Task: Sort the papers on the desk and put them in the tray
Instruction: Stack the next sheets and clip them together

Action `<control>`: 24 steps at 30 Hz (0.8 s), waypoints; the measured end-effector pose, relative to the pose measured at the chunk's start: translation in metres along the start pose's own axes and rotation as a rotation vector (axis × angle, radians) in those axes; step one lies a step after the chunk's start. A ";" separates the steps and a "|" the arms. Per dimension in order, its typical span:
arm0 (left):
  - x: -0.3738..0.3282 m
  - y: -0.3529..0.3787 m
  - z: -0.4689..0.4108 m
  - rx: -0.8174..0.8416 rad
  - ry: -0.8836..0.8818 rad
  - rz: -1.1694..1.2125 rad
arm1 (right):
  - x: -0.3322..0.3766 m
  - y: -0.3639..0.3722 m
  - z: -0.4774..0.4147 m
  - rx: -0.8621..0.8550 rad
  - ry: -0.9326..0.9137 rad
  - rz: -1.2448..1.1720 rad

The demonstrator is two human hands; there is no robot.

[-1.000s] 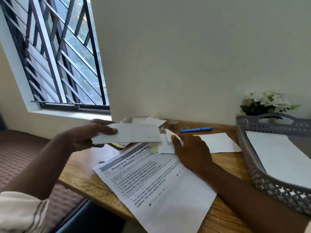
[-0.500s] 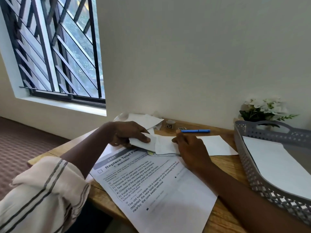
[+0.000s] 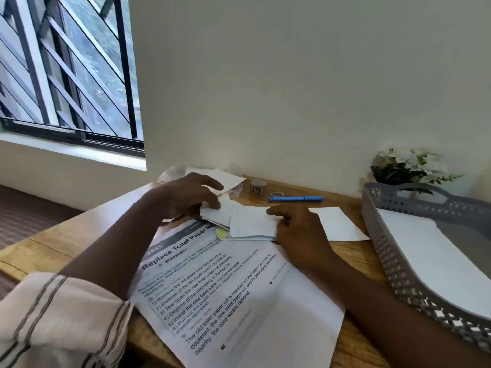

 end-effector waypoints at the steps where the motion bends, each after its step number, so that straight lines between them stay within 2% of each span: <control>1: -0.001 0.003 0.001 -0.006 0.008 0.054 | -0.002 -0.002 0.000 0.019 0.003 0.000; 5: -0.005 0.018 -0.001 -0.031 0.025 0.084 | -0.003 -0.008 0.000 0.065 -0.034 0.050; 10: -0.002 0.017 -0.002 -0.084 0.026 -0.199 | 0.000 -0.009 0.004 -0.011 -0.023 0.269; 14: -0.003 0.034 0.002 -0.116 0.042 -0.133 | 0.002 -0.011 0.008 0.021 -0.013 0.310; 18: -0.001 0.049 -0.001 -0.226 0.156 -0.415 | 0.006 -0.009 0.010 0.048 -0.070 0.323; 21: -0.003 0.049 -0.001 -0.229 0.159 -0.282 | 0.006 -0.009 0.011 0.019 -0.100 0.266; 24: -0.009 0.042 0.002 -0.148 0.097 -0.117 | 0.007 -0.009 0.011 -0.058 -0.137 0.260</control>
Point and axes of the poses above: each hand's wrist, its own z-axis away from the middle knuckle, its own y-axis out of the palm, x = y × z, the point moved 1 cm from there along -z, towards the middle knuckle
